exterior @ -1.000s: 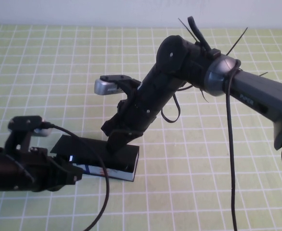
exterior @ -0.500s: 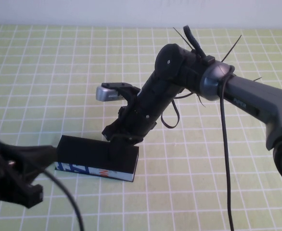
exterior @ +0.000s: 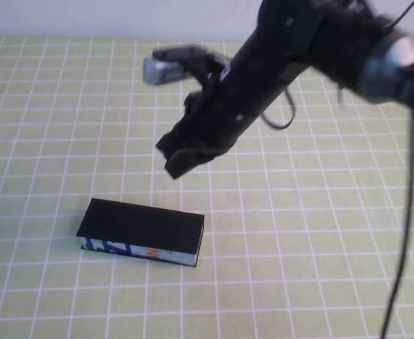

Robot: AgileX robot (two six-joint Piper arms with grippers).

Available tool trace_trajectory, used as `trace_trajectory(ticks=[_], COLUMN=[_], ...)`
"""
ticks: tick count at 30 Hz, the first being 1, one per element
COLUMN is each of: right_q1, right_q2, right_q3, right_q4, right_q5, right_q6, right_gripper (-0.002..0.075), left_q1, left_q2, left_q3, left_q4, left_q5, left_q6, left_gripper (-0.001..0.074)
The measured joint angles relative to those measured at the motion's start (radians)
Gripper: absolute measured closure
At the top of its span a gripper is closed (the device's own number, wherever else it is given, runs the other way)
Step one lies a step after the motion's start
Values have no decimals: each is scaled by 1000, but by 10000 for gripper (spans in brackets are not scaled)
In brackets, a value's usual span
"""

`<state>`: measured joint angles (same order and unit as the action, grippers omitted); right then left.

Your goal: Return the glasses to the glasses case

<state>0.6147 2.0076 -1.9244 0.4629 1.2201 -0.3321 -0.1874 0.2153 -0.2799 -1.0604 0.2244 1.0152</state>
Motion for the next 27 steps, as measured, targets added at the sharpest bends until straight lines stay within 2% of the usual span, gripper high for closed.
trace_trajectory(ticks=[6, 12, 22, 27], right_q1=[6, 6, 6, 6], right_q2=[-244, -531, -1091, -1377], right_q3=[128, 396, 918, 1115], right_q4=[-60, -122, -150, -152], right_q5=[8, 9, -200, -292], right_q6=[70, 162, 237, 276], right_gripper=[737, 737, 737, 737], left_q1=[0, 0, 0, 0], left_q2=[-107, -108, -108, -108], left_q3=[110, 182, 280, 306], left_q4=[-12, -16, -20, -22], left_q5=[-133, -159, -157, -147], left_q6=[0, 0, 3, 3], left_gripper=[737, 737, 737, 737])
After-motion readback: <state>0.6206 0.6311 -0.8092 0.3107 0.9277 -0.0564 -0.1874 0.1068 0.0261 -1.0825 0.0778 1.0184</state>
